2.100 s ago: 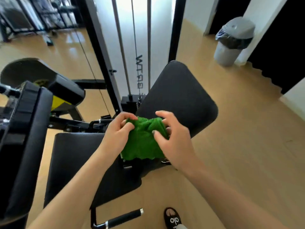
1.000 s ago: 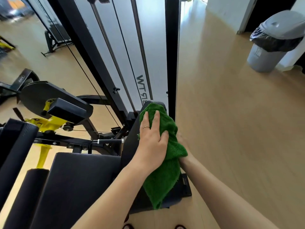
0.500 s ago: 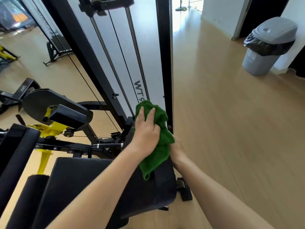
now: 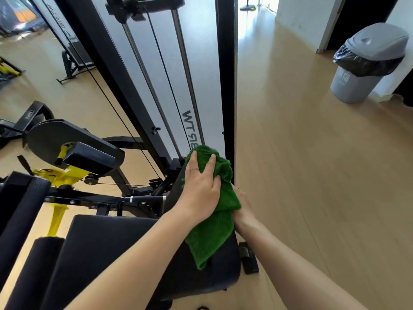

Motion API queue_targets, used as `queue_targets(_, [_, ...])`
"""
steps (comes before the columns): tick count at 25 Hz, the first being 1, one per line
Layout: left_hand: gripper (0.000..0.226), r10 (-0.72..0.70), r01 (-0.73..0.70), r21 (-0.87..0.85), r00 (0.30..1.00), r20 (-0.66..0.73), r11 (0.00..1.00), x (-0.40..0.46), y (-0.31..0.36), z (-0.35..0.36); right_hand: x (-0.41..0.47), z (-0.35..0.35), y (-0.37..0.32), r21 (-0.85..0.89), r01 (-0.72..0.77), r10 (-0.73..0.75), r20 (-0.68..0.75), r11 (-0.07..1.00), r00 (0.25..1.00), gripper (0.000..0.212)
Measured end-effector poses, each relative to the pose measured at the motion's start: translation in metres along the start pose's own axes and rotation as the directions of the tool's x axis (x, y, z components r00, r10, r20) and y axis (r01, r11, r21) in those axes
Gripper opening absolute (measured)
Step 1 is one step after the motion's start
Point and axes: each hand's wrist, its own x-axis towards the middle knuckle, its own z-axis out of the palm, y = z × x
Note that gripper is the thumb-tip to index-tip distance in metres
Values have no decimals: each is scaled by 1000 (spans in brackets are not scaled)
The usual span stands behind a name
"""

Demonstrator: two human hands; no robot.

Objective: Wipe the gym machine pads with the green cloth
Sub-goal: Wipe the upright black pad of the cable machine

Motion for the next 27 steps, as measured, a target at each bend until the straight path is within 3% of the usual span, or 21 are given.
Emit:
queue_targets(6, [42, -37, 29, 215, 999, 33, 976, 79, 6, -20, 22, 4, 10, -53, -33, 28, -94, 998, 995, 35])
queue_targets(11, [38, -80, 77, 113, 996, 24, 991, 86, 6, -23, 23, 4, 15, -287, 23, -50, -84, 958, 995, 31])
queue_targets(17, [50, -59, 45, -144, 994, -95, 989, -18, 5, 0, 7, -1, 20, -236, 82, -100, -64, 968, 993, 22])
queue_targets(20, [50, -98, 67, -222, 987, -129, 973, -96, 6, 24, 3, -5, 20, -386, 128, -143, -10, 914, 990, 34])
queue_targets(23, [49, -99, 42, -225, 964, -248, 973, -165, 9, 51, 1, -6, 19, -401, 149, -166, -9, 904, 986, 44])
queue_targets(27, [48, -111, 61, -141, 921, -374, 988, -175, 14, 67, 1, -7, 20, -457, 172, -187, 12, 873, 982, 45])
